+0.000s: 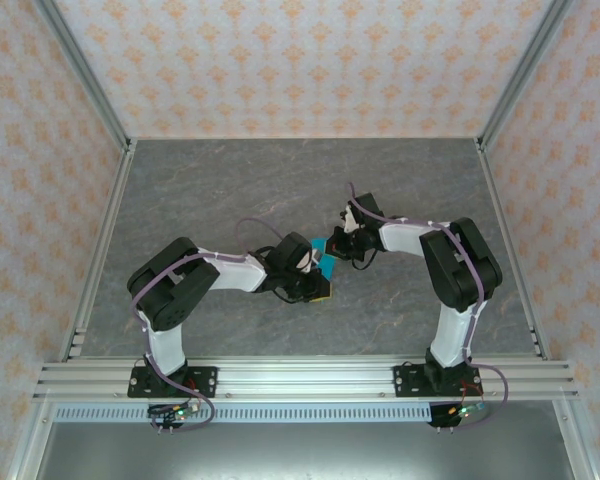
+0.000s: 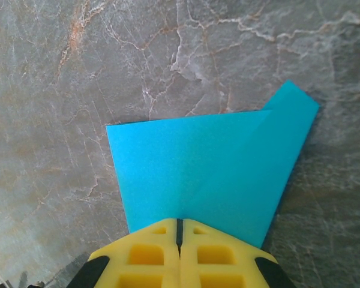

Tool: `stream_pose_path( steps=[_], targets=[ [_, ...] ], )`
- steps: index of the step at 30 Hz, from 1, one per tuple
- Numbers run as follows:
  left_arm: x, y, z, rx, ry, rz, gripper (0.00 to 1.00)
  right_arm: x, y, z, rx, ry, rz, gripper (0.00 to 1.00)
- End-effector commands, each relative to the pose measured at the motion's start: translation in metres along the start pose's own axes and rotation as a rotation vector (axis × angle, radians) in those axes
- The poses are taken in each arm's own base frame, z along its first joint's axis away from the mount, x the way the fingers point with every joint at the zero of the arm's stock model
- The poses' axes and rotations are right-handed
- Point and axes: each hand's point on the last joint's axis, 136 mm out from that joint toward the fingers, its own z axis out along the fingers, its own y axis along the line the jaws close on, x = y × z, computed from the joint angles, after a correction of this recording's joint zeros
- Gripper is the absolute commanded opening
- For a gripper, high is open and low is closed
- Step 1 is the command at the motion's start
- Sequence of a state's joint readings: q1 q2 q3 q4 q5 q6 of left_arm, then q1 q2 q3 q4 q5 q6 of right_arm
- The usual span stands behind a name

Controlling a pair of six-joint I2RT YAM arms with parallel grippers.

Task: Fold a paper plane with a square sheet of paper (fold left side to right side)
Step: Fold the wing for the fifth time at the center of the table.

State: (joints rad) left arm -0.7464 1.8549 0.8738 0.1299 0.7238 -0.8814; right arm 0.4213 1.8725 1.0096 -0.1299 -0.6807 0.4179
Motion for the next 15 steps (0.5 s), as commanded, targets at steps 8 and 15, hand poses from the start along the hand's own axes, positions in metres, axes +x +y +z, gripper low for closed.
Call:
stream_pose_path(
  steps=[8,15],
  targets=[
    [0.03,0.034,0.008,-0.091,0.056,-0.036,0.13,0.019,-0.047,0.012,0.188,0.057,0.06,0.0],
    [0.045,0.034,0.009,-0.098,0.068,-0.033,0.13,0.018,-0.047,0.012,0.19,0.059,0.063,0.0]
  ],
)
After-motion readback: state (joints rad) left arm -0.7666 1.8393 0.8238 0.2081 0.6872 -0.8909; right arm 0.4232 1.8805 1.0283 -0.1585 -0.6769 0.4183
